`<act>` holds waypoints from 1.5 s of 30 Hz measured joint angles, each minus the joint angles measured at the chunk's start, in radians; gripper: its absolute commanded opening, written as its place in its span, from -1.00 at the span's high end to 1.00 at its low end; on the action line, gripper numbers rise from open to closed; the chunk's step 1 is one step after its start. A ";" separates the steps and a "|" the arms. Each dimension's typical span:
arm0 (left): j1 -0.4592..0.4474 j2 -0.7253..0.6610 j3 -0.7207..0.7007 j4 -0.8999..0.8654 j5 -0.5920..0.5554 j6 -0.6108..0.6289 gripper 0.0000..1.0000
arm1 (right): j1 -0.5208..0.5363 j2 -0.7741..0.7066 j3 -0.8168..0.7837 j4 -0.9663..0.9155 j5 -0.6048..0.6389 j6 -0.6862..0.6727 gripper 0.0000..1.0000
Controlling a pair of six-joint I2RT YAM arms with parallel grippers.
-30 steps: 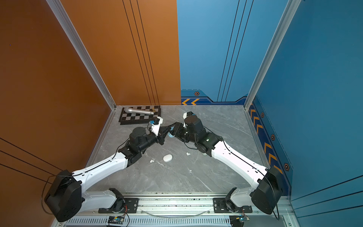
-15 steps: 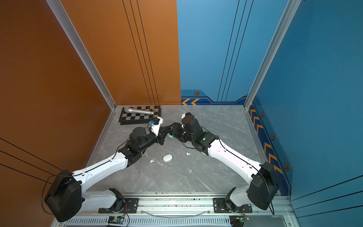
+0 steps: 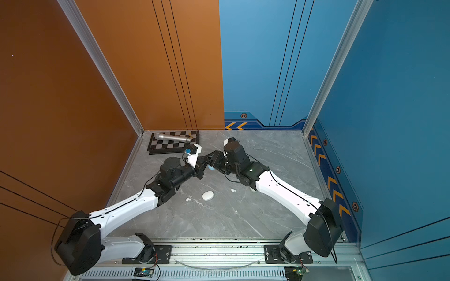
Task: Insert wireless bluetooth earbuds into charging case
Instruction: Insert the wireless bluetooth earbud into the charging case, then place the charging case at the center of the table.
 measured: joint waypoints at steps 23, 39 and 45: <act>-0.099 0.144 0.094 0.008 0.056 0.091 1.00 | -0.402 -0.341 0.005 -0.229 -0.025 -0.230 -0.09; -0.338 0.460 0.153 0.032 0.032 0.196 1.00 | -0.671 -0.414 -0.311 -0.380 -0.055 -0.257 -0.08; -0.246 0.557 0.210 0.069 0.018 0.176 1.00 | -0.660 -0.391 -0.328 -0.370 -0.087 -0.265 -0.08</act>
